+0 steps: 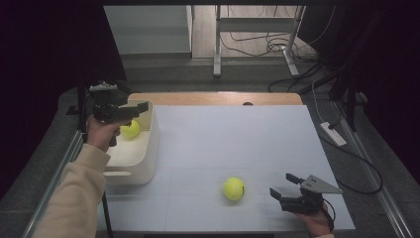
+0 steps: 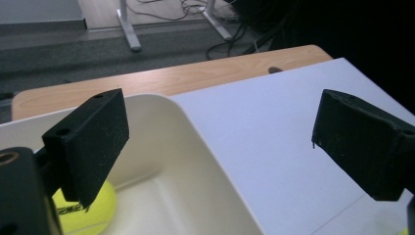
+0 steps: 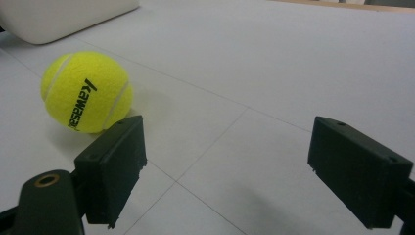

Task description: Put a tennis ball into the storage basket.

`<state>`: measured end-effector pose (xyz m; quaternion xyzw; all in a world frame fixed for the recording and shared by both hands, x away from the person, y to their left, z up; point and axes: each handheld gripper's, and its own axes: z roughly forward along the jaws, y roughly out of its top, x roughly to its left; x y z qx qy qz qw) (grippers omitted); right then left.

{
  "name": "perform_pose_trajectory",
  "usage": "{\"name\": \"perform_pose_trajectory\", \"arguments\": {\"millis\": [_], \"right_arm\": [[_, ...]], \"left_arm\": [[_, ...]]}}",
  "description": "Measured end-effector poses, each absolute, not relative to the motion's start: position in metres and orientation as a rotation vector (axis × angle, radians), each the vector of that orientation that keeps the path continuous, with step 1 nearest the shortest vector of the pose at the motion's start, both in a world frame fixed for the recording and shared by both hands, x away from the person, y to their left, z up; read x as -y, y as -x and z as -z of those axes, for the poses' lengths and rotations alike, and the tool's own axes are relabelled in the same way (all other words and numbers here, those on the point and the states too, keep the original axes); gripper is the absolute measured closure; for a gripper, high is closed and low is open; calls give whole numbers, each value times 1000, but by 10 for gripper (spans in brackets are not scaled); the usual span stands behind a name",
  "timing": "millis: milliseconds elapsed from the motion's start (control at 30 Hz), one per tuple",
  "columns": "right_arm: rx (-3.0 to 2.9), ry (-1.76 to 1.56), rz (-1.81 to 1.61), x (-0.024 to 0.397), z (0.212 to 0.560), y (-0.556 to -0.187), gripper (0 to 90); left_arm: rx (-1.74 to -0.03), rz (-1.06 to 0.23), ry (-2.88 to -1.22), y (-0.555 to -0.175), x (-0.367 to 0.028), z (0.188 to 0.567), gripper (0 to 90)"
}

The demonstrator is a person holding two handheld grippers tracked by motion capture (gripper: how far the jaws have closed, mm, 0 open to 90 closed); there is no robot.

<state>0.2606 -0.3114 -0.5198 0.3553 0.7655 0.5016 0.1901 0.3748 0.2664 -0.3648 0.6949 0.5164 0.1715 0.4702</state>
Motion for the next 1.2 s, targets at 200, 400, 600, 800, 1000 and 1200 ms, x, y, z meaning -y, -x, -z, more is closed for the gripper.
{"name": "perform_pose_trajectory", "arguments": {"millis": [200,400,600,800,1000,1200], "right_arm": [[-2156,-996,-1404,310,520,-262,141],[-2149,-999,-1399,312,520,-258,141],[-2146,-1000,-1401,311,519,-260,141],[-2160,-988,-1398,307,520,-263,141],[-2167,-981,-1404,305,520,-266,141],[-2165,-986,-1407,306,521,-266,141]], "left_arm": [[-1210,-420,-1718,-370,-256,363,76],[-1161,-412,-1720,-364,-246,363,77],[-1129,-405,-1726,-359,-240,363,78],[-1107,-402,-1730,-353,-235,366,79],[-1082,-378,-1739,-346,-230,371,81],[-1059,-355,-1763,-342,-221,375,82]]}}
